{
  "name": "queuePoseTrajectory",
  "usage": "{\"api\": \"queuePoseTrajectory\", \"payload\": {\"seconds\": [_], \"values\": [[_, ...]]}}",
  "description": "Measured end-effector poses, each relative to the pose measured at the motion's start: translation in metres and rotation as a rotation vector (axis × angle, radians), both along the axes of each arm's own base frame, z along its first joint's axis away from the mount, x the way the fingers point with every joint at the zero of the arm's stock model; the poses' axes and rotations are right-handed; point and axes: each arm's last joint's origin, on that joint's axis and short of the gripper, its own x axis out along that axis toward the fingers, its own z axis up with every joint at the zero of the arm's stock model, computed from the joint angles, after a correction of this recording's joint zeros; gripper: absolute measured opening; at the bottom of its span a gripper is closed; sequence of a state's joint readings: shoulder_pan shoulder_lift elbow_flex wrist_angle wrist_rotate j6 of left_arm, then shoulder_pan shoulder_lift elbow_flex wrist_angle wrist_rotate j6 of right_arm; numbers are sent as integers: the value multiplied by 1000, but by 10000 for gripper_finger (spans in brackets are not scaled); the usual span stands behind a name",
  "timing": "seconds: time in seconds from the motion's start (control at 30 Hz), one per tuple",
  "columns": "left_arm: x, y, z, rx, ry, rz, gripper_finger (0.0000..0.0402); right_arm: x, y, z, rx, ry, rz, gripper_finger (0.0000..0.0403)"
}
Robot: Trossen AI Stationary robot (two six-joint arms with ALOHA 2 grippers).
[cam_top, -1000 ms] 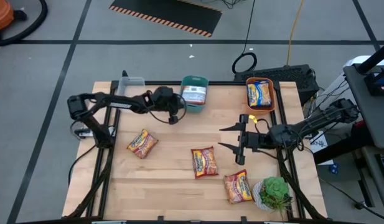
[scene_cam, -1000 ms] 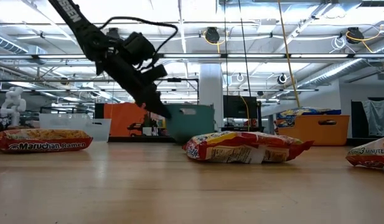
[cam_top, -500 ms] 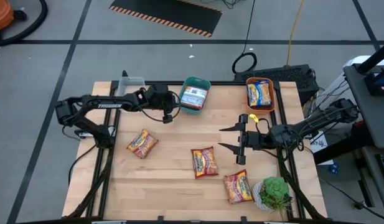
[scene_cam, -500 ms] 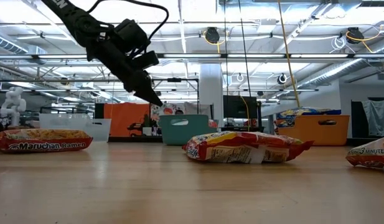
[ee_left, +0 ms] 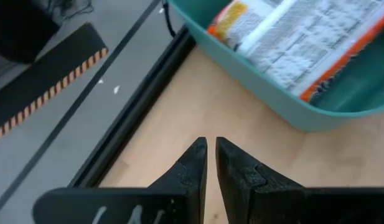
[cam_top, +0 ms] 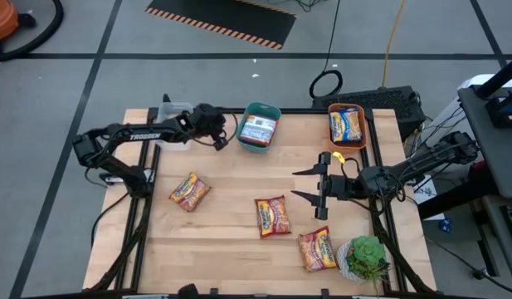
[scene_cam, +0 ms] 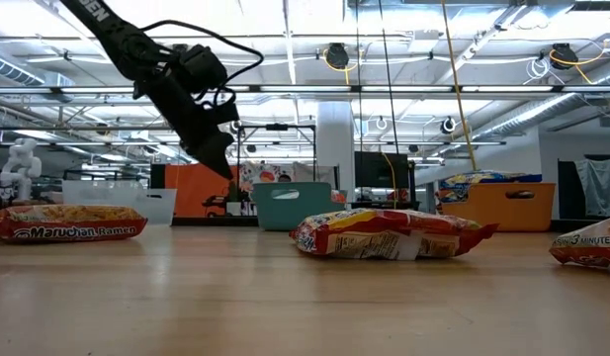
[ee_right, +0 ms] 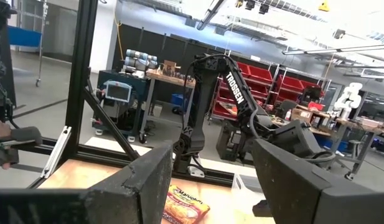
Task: Sort Maruchan noodles
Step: Adjust the blue bin
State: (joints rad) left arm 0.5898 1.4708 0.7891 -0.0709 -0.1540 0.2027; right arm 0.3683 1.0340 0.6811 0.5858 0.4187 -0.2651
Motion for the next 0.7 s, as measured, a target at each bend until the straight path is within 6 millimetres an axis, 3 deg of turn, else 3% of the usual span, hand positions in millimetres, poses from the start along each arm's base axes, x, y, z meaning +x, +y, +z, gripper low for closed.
{"api": "queuePoseTrajectory", "payload": {"seconds": [0.23,0.53,0.7], "values": [[1,-1,-2,-71,-40,-44,42,0,0,0,-8,0,-2,215],[13,5,-36,-137,2,-77,42,0,-1,1,-5,-8,-4,215],[21,5,-44,-189,-59,-161,42,0,-1,1,-8,-7,-4,215]]}}
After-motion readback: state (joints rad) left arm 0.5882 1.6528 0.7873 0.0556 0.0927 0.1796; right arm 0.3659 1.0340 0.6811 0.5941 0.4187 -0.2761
